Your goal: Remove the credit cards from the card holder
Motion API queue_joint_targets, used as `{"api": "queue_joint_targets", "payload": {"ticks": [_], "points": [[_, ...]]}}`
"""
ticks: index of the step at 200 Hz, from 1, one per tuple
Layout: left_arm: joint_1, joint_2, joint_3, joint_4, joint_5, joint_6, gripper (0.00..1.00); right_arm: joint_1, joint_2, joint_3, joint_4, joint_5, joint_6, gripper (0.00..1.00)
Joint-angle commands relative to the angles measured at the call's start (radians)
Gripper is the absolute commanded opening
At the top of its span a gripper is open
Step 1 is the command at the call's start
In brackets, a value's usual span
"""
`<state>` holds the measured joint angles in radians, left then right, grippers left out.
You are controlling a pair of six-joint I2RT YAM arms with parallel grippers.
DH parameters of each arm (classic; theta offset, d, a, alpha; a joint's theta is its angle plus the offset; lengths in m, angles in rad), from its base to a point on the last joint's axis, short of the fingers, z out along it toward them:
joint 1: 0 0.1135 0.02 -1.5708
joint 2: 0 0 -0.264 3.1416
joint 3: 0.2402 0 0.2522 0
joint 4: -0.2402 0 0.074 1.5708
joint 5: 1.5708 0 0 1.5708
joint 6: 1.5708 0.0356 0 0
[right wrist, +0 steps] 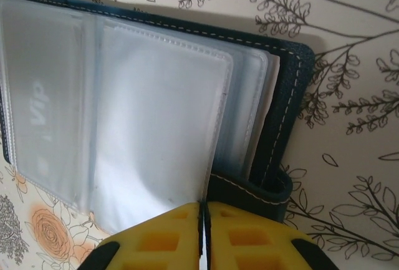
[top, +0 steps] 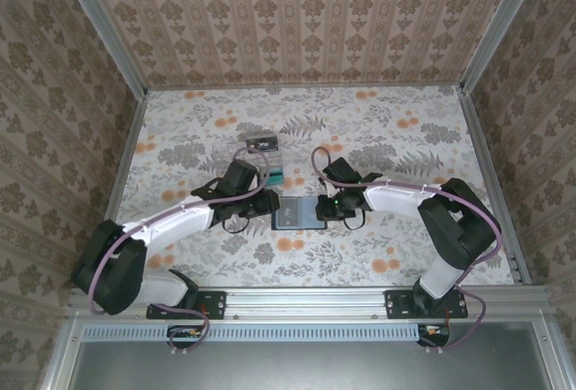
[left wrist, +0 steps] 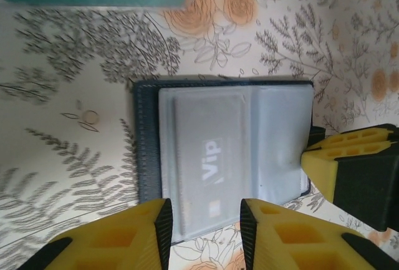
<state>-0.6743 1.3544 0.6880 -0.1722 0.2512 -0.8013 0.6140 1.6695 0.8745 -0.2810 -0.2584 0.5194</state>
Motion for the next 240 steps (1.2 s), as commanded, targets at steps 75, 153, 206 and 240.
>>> {"api": "queue_joint_targets", "payload": {"ticks": [75,153,206,240], "points": [[-0.019,0.139,0.055,0.043,0.069,-0.033,0.33,0.010,0.025,0.016,-0.041,0.047,0.004,0.12],[-0.018,0.197,0.068,0.011,0.065,-0.010,0.32,0.010,0.032,0.016,-0.037,0.044,0.006,0.12],[-0.020,0.223,0.067,0.059,0.102,-0.012,0.32,0.010,0.036,0.014,-0.032,0.040,0.010,0.12],[-0.021,0.221,0.058,0.127,0.148,-0.027,0.34,0.012,0.042,0.017,-0.031,0.038,0.014,0.13]]}}
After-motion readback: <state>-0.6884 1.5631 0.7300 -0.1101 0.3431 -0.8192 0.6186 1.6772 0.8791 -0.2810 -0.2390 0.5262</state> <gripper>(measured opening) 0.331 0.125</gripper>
